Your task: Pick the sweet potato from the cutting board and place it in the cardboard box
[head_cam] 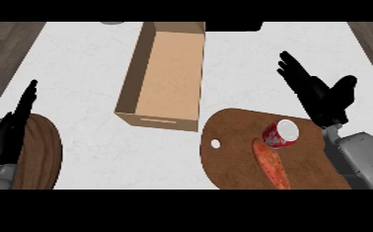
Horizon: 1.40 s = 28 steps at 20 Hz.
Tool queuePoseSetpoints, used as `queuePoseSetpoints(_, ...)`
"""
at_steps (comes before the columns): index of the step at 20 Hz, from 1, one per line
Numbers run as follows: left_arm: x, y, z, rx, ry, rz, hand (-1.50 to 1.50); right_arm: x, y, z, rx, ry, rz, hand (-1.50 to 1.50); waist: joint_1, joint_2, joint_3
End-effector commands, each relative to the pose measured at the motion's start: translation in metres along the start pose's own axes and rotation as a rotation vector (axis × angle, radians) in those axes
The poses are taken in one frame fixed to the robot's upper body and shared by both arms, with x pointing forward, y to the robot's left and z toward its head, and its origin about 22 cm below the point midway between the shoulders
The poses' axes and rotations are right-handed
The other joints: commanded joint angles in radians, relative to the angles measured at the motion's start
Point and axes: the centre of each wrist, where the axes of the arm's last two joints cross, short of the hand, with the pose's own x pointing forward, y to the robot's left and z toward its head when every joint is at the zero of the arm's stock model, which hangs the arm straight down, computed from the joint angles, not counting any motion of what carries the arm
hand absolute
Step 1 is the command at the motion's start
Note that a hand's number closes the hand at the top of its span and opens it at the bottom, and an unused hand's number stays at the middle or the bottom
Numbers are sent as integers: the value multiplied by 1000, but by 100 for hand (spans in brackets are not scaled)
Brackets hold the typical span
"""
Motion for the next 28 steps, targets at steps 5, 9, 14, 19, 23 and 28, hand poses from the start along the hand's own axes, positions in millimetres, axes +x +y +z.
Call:
queuePoseSetpoints(5,3,14,-9,63,30,-1,0,-7,16,12,572,-141,-181,-150,-3,-4,-17)
queuePoseSetpoints(9,-7,-7,-4,23,81,36,0,66,7,7,723,-385,499,-150,-7,-22,-20)
queuePoseSetpoints(14,0,1,-13,34,75,54,0,-62,-31,47,748,-343,-20,-150,-3,11,-14)
queuePoseSetpoints(19,8,-10,-18,13,66,67,0,-60,-46,21,811,-497,99,-150,22,6,-15)
queuePoseSetpoints(23,5,-6,-23,8,74,53,0,-27,-73,10,856,-521,432,-150,24,6,-17)
queuePoseSetpoints(28,8,-20,-19,-10,62,65,0,-12,-64,-6,1007,-490,686,-150,36,3,-19)
